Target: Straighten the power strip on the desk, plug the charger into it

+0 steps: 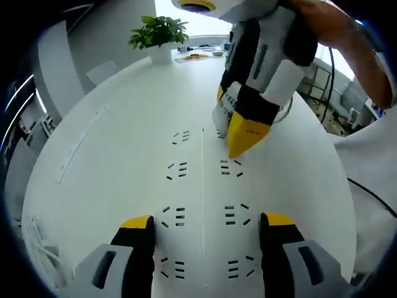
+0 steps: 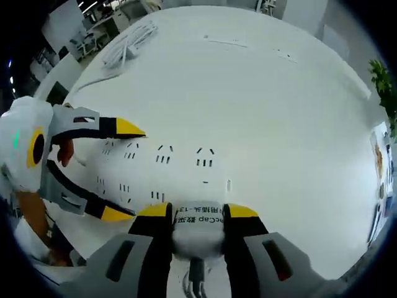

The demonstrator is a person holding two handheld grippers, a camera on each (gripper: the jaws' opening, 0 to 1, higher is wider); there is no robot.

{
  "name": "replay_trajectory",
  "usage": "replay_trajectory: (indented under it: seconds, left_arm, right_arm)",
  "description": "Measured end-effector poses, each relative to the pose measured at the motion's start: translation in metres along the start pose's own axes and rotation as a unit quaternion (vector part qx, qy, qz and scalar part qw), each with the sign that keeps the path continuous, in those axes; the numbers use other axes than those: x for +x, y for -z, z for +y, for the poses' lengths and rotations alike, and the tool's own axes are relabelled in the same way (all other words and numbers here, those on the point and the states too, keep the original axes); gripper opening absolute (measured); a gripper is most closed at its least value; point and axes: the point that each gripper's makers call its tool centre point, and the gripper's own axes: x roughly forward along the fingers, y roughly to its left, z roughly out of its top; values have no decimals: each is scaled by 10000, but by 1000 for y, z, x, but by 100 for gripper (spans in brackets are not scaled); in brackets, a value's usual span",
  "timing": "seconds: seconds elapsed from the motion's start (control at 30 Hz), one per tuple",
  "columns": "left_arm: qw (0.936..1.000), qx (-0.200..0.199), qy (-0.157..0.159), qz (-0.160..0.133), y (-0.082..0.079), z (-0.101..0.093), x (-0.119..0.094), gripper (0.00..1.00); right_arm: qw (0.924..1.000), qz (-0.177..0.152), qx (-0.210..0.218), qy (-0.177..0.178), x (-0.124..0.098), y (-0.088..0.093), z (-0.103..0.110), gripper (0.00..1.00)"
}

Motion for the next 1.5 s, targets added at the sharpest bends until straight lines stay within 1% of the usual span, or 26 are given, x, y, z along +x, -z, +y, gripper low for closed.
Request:
replay_trajectory:
  seconds: [0.03,0.07,0.1,0.13,0.17,0.33,0.37,0.4,0.43,0.6,0.7,0.9,0.93,1.07,1.17,1.27,1.3,1.33,1.4,1.43,1.5]
  left_arm:
    - [10000,-8,-4,-8,0,0,0,69]
    - [10000,-15,-8,-10,0,0,0,69]
    - [10000,-16,-3,-8,0,0,0,69]
    - [10000,-27,-9,4,0,0,0,69]
    - [10000,-29,-13,19,0,0,0,69]
    - [10000,-48,-16,6,0,0,0,70]
    - [10000,-55,-21,0,0,0,0,70]
    - [10000,-60,-25,-5,0,0,0,70]
    - [10000,-66,-24,-16,0,0,1,70]
    - [10000,-89,-36,-9,0,-1,0,70]
    - [10000,-90,-36,-5,0,-1,0,70]
    - [9999,-96,-32,4,-1,-1,-1,70]
    - [9999,-96,-33,-3,-1,-1,-1,70]
    - [9999,-98,-36,-32,-1,1,-1,70]
    - [9999,-100,-28,-22,-1,3,-1,70]
    - [9999,-105,-27,-18,0,2,-2,70]
    - [9999,-107,-26,-19,0,2,-2,70]
    - [9999,-109,-25,-19,0,2,-2,70]
    - [9999,-114,-29,-21,0,2,-3,70]
    - [9999,-115,-30,-23,0,2,-3,70]
    - [9999,-120,-34,-34,0,2,-3,70]
  right_arm:
    - [9996,29,-297,9,-14,6,0,30]
    - [9995,42,-320,23,-14,7,1,31]
    - [9994,17,-348,37,-11,-8,2,31]
    - [9993,-12,-369,37,-12,-6,4,31]
    - [9991,-45,-428,42,-16,0,9,31]
    - [9989,-163,-433,-13,-15,1,11,31]
    - [9988,-149,-447,-103,-15,-2,10,31]
    - [9988,-140,-465,-105,-15,-1,9,31]
    - [9980,-357,-522,-16,-17,3,10,31]
    - [9978,-488,-451,-66,-20,5,11,30]
    - [9970,-630,-432,-98,-23,3,11,29]
    - [9968,-668,-426,-134,-24,-4,15,29]
    - [9964,-641,-558,-69,-23,-2,15,29]
    - [9953,-781,-567,-6,-24,-2,16,29]
    - [9950,-816,-570,-30,-24,-5,15,29]
    - [9925,-971,-734,-120,-25,-8,16,30]
    - [9906,-1056,-849,-194,-25,-11,16,30]
    - [9895,-1120,-872,-276,-26,-12,18,31]
    - [9898,-1188,-635,-452,-30,-14,19,35]
    - [9882,-1300,-627,-513,-34,-18,19,40]
    - [9823,-1641,-706,-566,-46,-27,21,47]
